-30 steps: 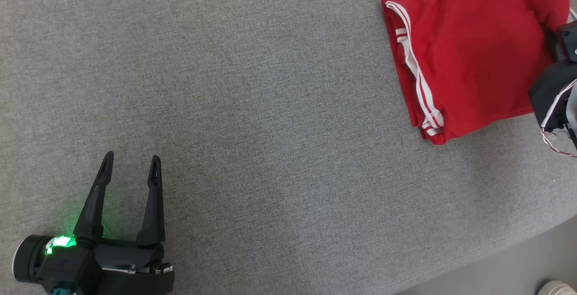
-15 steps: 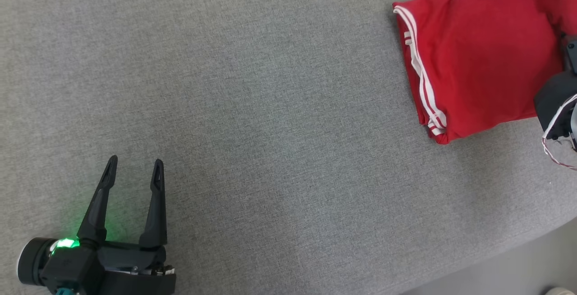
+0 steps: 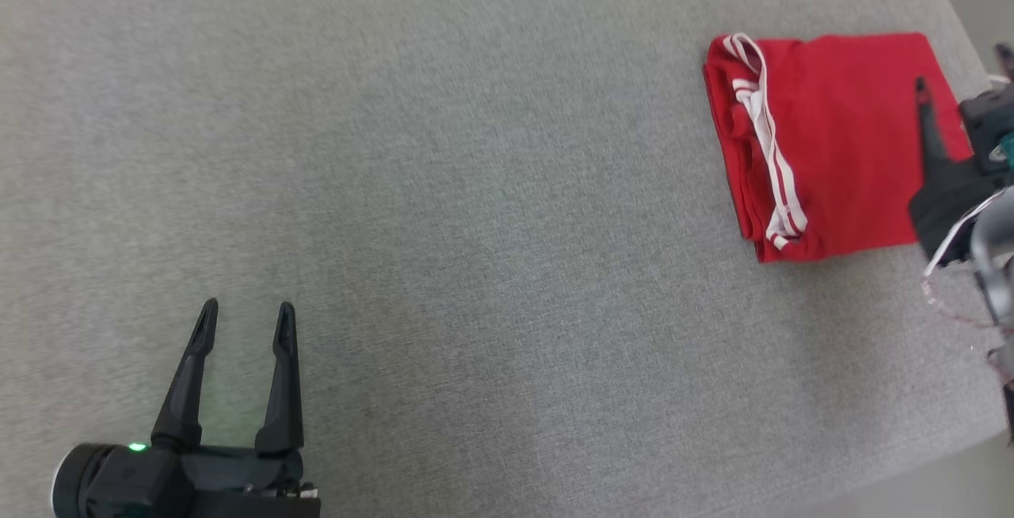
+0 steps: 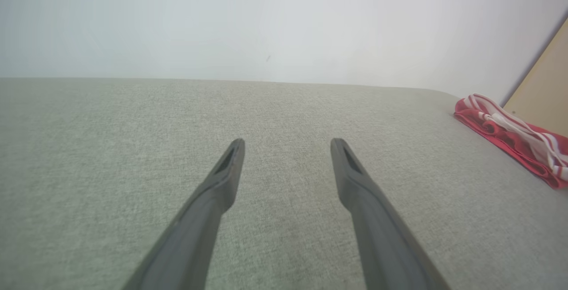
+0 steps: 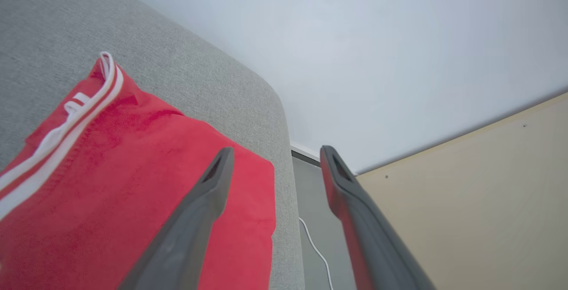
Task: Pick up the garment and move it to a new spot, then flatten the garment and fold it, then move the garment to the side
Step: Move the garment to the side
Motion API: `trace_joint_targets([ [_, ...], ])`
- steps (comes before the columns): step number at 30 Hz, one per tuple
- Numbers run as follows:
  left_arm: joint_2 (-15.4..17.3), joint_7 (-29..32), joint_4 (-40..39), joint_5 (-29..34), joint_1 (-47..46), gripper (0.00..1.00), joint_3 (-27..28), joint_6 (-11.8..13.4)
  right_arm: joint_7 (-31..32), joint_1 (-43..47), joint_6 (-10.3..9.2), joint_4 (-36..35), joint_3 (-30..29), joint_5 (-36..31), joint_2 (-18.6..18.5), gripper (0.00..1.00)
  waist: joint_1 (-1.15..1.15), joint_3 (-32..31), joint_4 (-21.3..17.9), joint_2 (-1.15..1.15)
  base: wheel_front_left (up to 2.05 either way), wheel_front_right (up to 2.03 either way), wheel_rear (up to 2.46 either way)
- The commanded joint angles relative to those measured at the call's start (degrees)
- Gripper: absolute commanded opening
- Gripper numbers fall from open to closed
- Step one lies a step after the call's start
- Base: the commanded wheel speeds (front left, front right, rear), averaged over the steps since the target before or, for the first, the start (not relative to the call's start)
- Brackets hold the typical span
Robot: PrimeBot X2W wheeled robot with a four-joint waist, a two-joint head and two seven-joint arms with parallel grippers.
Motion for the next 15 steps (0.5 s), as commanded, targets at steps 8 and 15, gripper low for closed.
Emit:
trace_joint_targets([
  [8, -1.7, -0.2, 1.1, -0.6, 5.3, 1.0, 3.2, 0.2, -7.5, 5.4, -0.17, 1.0, 3.7, 6.9, 4.1, 1.0, 0.01, -9.7, 5.1, 0.0, 0.0, 0.0, 0.0],
  [15, -2.4, -0.2, 2.7, -0.9, 11.3, 1.0, 6.9, 0.4, -14.4, 12.8, -0.17, 0.9, 7.2, 13.6, 8.7, 1.0, 0.01, -17.0, 8.9, 0.0, 0.0, 0.0, 0.0],
])
